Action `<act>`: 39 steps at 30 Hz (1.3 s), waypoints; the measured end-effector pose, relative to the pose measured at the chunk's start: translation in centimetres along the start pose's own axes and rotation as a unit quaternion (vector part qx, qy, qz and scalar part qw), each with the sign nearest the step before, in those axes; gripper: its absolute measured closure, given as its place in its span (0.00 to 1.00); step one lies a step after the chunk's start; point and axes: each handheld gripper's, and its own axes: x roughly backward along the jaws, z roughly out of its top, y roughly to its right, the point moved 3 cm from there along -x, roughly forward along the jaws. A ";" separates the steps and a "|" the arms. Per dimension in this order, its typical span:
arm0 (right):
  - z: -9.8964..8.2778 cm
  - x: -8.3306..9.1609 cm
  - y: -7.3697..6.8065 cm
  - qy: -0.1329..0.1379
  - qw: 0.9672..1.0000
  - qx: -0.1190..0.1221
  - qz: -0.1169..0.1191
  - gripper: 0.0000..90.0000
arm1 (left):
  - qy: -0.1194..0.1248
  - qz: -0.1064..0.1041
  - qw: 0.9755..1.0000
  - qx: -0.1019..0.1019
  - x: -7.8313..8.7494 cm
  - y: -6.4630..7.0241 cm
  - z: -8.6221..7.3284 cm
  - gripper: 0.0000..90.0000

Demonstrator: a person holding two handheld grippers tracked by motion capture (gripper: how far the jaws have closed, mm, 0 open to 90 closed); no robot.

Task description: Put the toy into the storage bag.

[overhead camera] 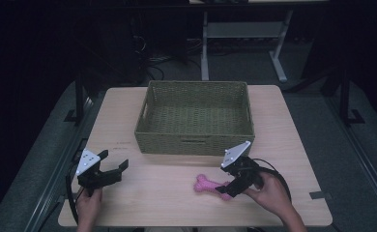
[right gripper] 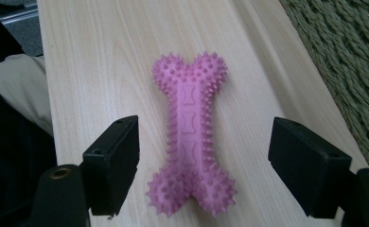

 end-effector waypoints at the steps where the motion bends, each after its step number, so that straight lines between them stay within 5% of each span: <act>1: 0.1 -0.1 -0.1 -0.001 1.000 0.000 0.001 0.28 | 0.000 0.001 1.000 0.000 0.0 0.0 0.0 0.15; 24: 1.2 -3.1 -0.8 -0.050 0.998 0.033 0.010 0.49 | 0.002 0.001 1.000 0.005 0.1 -0.2 -0.1 0.15; 39: 0.9 -4.5 -0.7 -0.090 0.995 0.044 0.002 0.55 | 0.002 0.000 1.000 0.006 0.1 0.0 -0.1 0.15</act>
